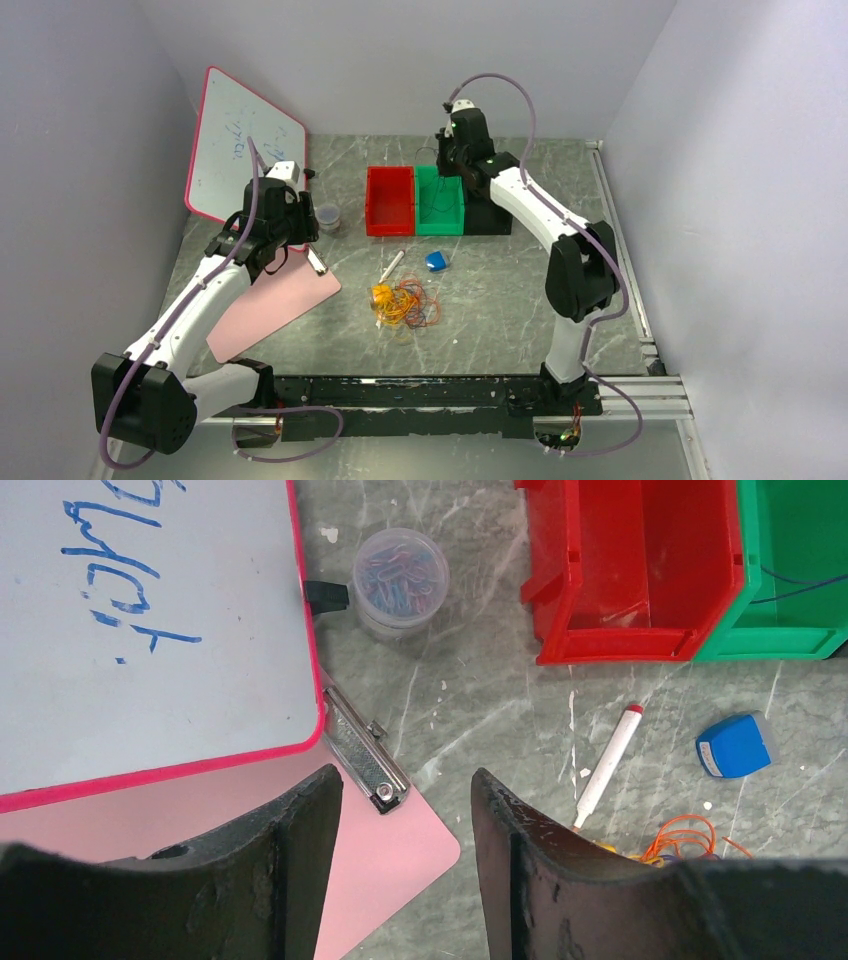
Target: Untangle the cables
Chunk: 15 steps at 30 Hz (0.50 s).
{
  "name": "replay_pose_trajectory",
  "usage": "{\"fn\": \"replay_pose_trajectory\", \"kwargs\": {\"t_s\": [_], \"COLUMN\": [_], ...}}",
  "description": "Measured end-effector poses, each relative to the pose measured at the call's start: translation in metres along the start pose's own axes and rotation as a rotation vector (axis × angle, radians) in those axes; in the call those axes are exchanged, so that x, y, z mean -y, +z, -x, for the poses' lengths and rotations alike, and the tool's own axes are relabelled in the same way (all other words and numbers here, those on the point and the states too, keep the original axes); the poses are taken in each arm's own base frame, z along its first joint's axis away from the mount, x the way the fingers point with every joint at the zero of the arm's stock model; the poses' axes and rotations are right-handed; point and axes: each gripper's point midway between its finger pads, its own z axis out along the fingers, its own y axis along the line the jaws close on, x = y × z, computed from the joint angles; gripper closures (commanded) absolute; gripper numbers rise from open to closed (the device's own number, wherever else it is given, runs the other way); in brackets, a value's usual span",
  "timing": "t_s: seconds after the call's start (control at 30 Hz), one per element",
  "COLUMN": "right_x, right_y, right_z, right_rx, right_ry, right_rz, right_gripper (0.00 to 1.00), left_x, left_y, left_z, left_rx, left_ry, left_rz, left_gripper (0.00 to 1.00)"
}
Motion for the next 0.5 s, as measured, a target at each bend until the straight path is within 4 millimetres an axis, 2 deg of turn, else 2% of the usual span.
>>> {"fn": "replay_pose_trajectory", "kwargs": {"t_s": [0.23,0.5], "right_x": [-0.009,0.013], "right_y": [0.03,0.04], "right_z": [-0.04,-0.076], "right_rx": [-0.066,-0.125], "right_ry": [0.093,0.17], "right_rz": [0.067,0.0], "right_gripper": [1.0,1.0], "left_x": [0.0,0.0], "left_y": [0.0,0.0], "left_z": [0.0,0.0], "left_rx": [0.0,0.0], "left_ry": [0.0,0.0], "left_rz": [0.0,0.0], "left_gripper": [0.45,0.45]}}
